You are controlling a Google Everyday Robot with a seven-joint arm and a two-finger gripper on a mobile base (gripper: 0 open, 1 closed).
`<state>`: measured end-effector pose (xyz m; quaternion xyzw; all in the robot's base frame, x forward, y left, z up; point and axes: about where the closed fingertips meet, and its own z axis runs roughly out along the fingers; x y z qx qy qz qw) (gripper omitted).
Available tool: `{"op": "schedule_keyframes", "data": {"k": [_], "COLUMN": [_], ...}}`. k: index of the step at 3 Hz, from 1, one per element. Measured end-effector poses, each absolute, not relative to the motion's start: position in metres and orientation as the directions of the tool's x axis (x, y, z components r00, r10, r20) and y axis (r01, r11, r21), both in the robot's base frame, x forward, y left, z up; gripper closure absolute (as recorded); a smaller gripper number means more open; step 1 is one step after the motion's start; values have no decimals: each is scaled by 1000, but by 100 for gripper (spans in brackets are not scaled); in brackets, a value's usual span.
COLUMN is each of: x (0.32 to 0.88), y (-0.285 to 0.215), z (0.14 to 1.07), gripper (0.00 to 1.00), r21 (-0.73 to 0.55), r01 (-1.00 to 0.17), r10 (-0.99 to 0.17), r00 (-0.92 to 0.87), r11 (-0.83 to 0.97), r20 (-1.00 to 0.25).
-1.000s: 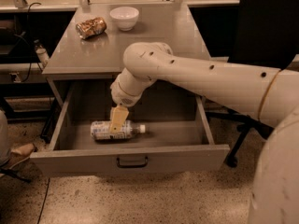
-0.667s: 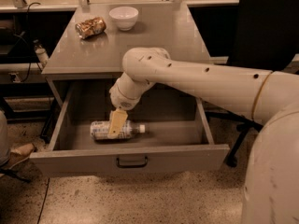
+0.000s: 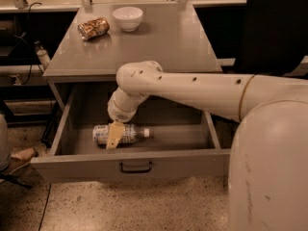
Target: Pick blue plastic bottle from top drawer and place on counter
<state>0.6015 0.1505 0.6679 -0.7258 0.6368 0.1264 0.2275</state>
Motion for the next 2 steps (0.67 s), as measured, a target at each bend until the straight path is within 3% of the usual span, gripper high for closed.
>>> {"op": "schedule_keyframes", "data": {"k": [2], "x": [605], "y": [156], "z": [633], "gripper": [0], "r21": [-159], "r01": [-985], "r10": [-885], "r00": [137], "r11": [-72], "r20": [-445]}}
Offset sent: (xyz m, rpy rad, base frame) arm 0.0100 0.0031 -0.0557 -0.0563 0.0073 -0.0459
